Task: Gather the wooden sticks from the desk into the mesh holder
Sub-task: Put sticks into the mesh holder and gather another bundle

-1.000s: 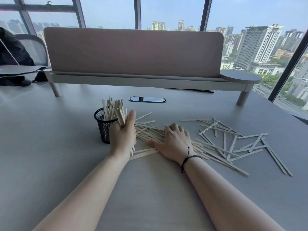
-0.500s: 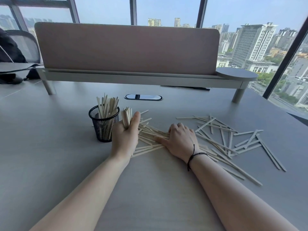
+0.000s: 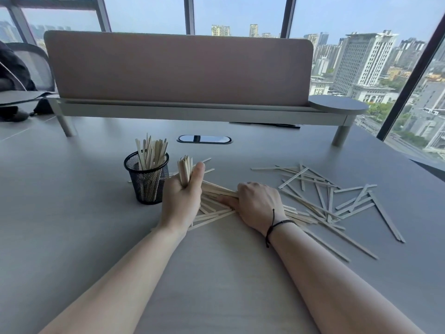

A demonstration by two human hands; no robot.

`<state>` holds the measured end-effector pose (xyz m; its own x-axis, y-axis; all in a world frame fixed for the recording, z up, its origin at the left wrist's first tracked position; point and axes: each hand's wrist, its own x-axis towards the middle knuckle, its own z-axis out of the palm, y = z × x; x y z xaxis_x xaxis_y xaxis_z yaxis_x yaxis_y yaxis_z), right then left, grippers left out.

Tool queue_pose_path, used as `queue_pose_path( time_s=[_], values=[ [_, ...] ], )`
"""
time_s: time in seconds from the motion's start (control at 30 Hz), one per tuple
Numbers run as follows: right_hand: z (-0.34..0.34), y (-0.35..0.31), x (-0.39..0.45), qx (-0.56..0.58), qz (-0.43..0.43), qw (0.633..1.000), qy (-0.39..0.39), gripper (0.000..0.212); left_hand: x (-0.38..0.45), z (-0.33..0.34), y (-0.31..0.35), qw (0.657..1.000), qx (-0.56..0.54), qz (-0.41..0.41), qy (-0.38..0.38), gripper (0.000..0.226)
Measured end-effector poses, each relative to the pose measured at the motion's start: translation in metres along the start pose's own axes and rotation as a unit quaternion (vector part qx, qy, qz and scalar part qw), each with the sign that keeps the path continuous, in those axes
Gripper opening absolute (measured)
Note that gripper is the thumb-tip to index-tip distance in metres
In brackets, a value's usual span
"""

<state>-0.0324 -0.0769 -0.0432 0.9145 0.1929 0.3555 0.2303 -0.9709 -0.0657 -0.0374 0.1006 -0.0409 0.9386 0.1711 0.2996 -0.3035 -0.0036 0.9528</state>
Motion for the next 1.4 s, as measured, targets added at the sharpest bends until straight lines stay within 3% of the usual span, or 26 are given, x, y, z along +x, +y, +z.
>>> queue_pose_path(
  time_s=[0.2,0.4,0.6,0.77,0.93,1.1,1.3,1.4],
  values=[
    [-0.005,0.002,0.0,0.043,-0.009,0.999,0.032,0.056,-0.002,0.003,0.001,1.0,0.015,0.011,-0.007,0.062],
    [-0.009,0.003,-0.002,0.069,0.005,0.992,0.101,0.066,-0.003,0.003,0.001,1.0,0.01,0.024,-0.012,0.064],
    [-0.01,0.007,-0.002,0.065,0.036,0.997,0.028,0.063,-0.003,0.003,0.002,1.0,0.007,0.021,-0.013,0.064],
    [-0.012,0.008,-0.003,0.058,0.048,0.997,0.007,0.072,-0.003,0.002,0.004,1.0,0.005,0.018,-0.011,0.065],
    [-0.015,0.009,-0.004,0.036,0.029,0.999,-0.006,0.067,-0.004,0.003,0.006,1.0,0.007,0.014,-0.009,0.065],
    [-0.022,0.014,-0.002,0.03,0.025,0.999,0.027,0.065,-0.003,0.001,0.009,1.0,0.008,0.015,0.0,0.067],
    [-0.037,0.017,0.002,0.021,0.035,0.996,0.085,0.044,-0.003,0.0,0.011,1.0,0.006,0.02,0.013,0.065],
    [-0.043,0.015,0.002,0.059,0.057,0.99,0.113,0.046,-0.003,0.0,0.011,1.0,-0.003,0.018,0.009,0.061]
  ],
)
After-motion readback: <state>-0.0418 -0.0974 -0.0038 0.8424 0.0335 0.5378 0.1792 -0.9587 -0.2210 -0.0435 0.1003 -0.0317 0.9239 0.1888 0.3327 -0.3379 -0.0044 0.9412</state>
